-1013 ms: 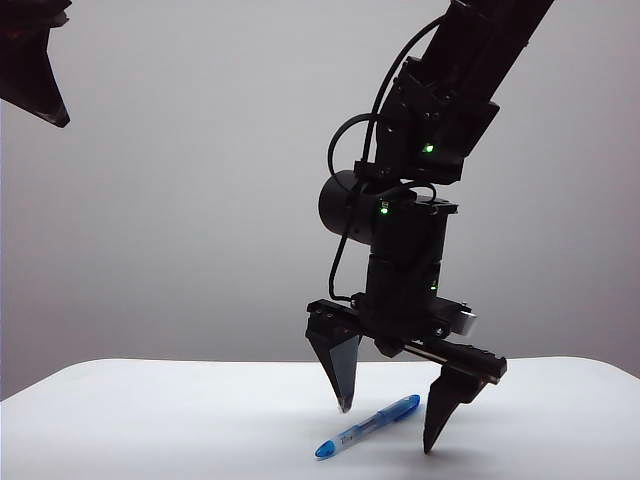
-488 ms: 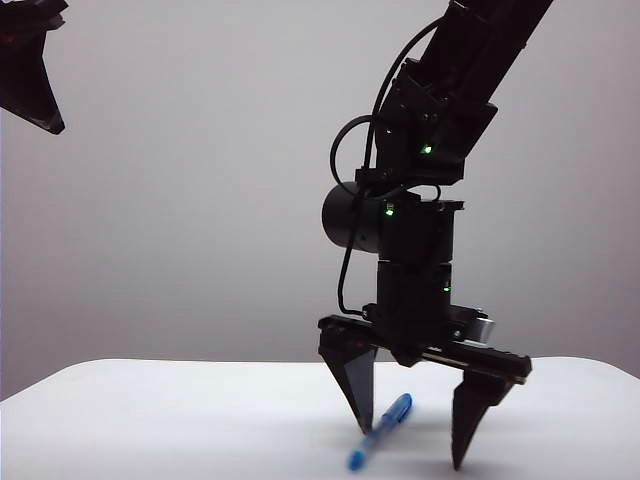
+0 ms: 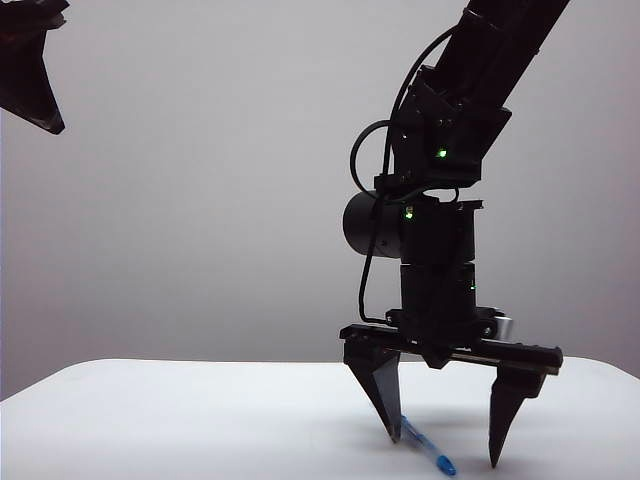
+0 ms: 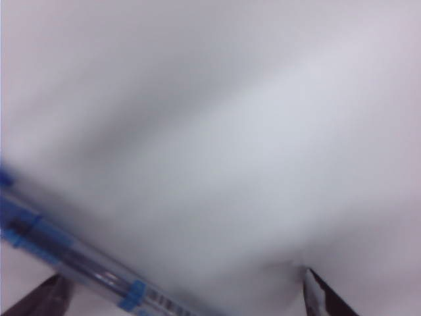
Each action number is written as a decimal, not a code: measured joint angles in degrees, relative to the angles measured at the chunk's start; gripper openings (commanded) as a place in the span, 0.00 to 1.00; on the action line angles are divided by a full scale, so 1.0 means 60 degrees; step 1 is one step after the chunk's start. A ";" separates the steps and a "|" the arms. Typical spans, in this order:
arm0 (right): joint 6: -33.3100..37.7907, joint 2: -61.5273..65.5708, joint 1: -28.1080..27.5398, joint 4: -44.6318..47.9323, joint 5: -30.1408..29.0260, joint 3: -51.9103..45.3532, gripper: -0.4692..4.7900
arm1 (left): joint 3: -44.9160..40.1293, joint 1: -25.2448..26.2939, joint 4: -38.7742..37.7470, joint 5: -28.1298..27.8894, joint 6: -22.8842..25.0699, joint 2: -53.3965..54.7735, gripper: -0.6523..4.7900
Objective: Pick up the pen and remove the cap.
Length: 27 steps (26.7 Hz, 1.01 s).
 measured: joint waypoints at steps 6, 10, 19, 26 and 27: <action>-0.4433 0.0000 -0.0044 0.0539 0.0332 0.0004 1.00 | 0.0000 0.0000 0.0000 0.0000 0.0000 0.0000 0.11; -0.6608 0.0000 -0.0146 0.0736 0.0408 0.0018 1.00 | 0.0000 0.0000 0.0000 0.0000 0.0000 0.0000 0.11; -0.7741 0.0000 -0.0142 0.0597 0.0128 0.0025 0.88 | 0.0000 0.0000 -0.0007 0.0000 0.0000 0.0000 0.11; -0.8688 0.0004 -0.0127 0.0328 -0.0255 0.0025 0.54 | 0.0000 0.0000 -0.0076 0.0004 0.0000 0.0029 0.11; -0.8735 0.0004 -0.0117 0.0317 -0.0204 0.0025 0.54 | 0.0000 0.0000 -0.0076 0.0000 -0.0004 0.0047 0.11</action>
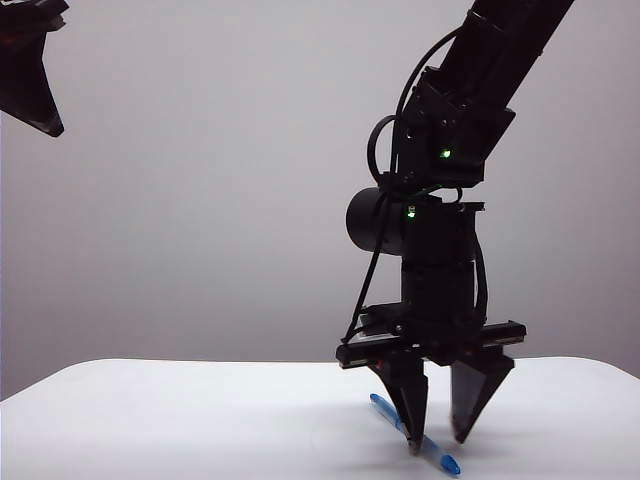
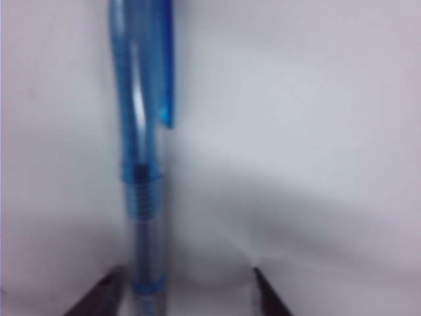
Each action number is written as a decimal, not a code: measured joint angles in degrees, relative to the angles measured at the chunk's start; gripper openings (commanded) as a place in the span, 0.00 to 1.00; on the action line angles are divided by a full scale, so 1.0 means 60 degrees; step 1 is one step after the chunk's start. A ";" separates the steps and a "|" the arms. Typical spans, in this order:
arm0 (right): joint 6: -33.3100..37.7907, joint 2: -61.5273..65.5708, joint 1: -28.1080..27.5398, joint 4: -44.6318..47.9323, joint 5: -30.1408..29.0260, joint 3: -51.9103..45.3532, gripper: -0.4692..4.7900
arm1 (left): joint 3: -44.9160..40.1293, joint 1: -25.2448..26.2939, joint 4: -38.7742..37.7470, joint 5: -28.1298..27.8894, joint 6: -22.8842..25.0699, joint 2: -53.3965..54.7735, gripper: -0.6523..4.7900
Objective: Pick up the pen and remove the cap.
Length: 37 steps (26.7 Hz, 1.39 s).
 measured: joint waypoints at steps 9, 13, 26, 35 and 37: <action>-0.0069 0.0015 -0.0015 0.0280 -0.0175 -0.0015 0.16 | 0.0000 0.0000 -0.0004 0.0004 0.0000 0.0055 0.11; -0.0084 0.0004 -0.0025 0.0346 -0.0226 -0.0015 0.08 | 0.0000 0.0000 -0.0004 0.0007 0.0004 0.0080 0.12; -0.0947 -0.2208 -0.0025 0.0663 -0.0594 -0.0015 0.08 | 0.0000 0.0000 0.1235 0.1118 -0.0769 0.0080 0.57; -0.1902 -0.6404 -0.0022 0.1585 -0.3745 0.0000 0.08 | 0.0000 0.0000 0.4561 0.3388 -0.3359 0.0080 0.57; -0.2065 -0.6958 -0.0022 0.1880 -0.4801 0.0004 0.08 | 0.0000 0.0007 0.5555 0.4175 -0.4186 0.0098 0.57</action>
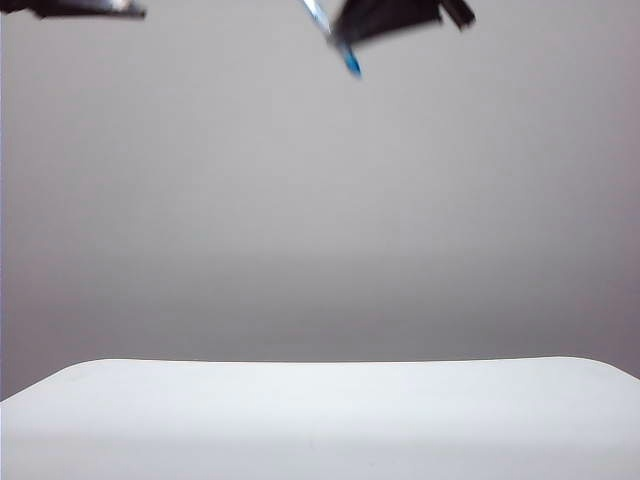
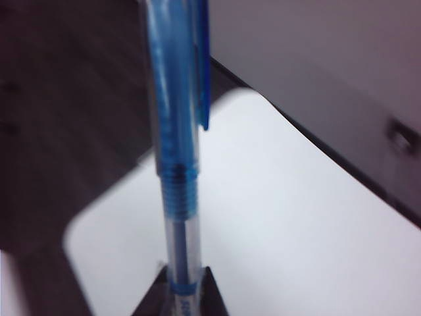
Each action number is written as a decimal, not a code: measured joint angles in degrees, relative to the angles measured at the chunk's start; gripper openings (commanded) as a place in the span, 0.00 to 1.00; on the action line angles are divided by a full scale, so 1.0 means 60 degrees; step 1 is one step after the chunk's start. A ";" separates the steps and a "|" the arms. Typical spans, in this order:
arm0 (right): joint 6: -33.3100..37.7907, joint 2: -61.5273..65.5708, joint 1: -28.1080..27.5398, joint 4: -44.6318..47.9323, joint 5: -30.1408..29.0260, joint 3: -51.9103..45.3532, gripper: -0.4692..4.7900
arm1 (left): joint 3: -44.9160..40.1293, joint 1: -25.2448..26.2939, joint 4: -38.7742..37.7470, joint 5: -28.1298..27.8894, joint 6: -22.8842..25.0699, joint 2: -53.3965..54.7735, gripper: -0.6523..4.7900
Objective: Pick up the pen and remove the cap.
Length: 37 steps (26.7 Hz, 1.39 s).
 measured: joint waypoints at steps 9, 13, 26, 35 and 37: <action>-0.0047 -0.0317 0.0233 0.0525 -0.3293 -0.0025 0.08 | 0.0000 -0.0586 0.2102 0.1432 -0.1625 0.0492 0.88; -0.0047 -0.0313 0.0401 0.0637 -0.4703 -0.0025 0.08 | -0.0004 -0.0823 0.2765 0.2630 -0.1545 0.0831 0.88; -0.0382 -0.0328 0.0233 0.0710 -0.4324 -0.0022 0.08 | 0.0000 -0.0765 0.3767 0.5187 -0.1880 0.0834 0.88; -0.0732 -0.0120 0.0324 0.0503 -0.4328 -0.0044 0.08 | 0.0000 -0.0783 0.4688 0.4608 -0.2765 0.0965 0.85; -0.0732 -0.0004 0.0561 0.0579 -0.4324 -0.0047 0.08 | 0.0000 -0.0787 0.4889 0.4681 -0.3147 0.1155 0.84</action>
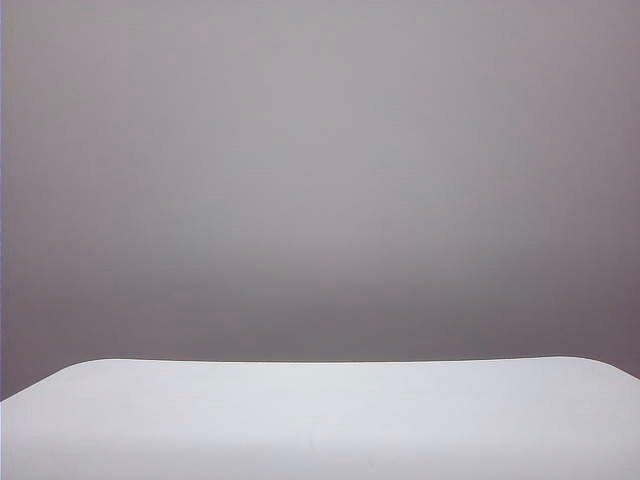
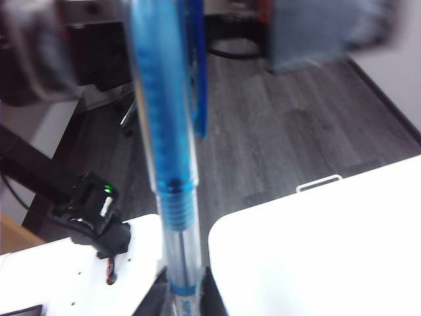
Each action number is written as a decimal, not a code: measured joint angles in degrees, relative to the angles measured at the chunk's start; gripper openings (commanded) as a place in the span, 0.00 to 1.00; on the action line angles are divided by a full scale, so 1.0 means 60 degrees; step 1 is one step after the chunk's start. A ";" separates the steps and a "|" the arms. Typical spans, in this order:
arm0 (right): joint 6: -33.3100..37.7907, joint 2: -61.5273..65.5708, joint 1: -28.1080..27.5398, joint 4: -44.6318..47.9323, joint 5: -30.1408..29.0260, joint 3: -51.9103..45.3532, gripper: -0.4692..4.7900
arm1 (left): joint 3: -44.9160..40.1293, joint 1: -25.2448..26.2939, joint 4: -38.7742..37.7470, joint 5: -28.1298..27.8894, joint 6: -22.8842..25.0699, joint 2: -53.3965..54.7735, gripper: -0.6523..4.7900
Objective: Pick up the pen and remove the cap.
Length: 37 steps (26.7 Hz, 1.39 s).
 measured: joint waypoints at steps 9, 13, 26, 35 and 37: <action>-0.0142 0.0266 0.0335 0.0138 0.0157 -0.0011 0.08 | 0.0000 0.0000 0.0641 0.1071 -0.0863 0.0135 0.45; -0.0262 0.0266 0.0332 -0.0011 0.0386 -0.0011 0.08 | 0.0000 0.0004 0.0634 0.1213 -0.0951 0.0138 0.27; -0.0284 0.0251 0.0350 -0.0033 0.0780 -0.0007 0.55 | -0.0004 0.0011 0.0634 0.1370 -0.1035 0.0157 0.15; 0.0291 0.0266 0.0372 0.0678 0.0692 -0.0011 0.61 | -0.0004 0.0000 0.0637 0.1137 -0.1096 0.0153 0.15; 0.0583 0.0262 0.0423 0.1075 0.0612 -0.0007 0.60 | -0.0004 0.0004 0.0637 0.1093 -0.1096 0.0153 0.15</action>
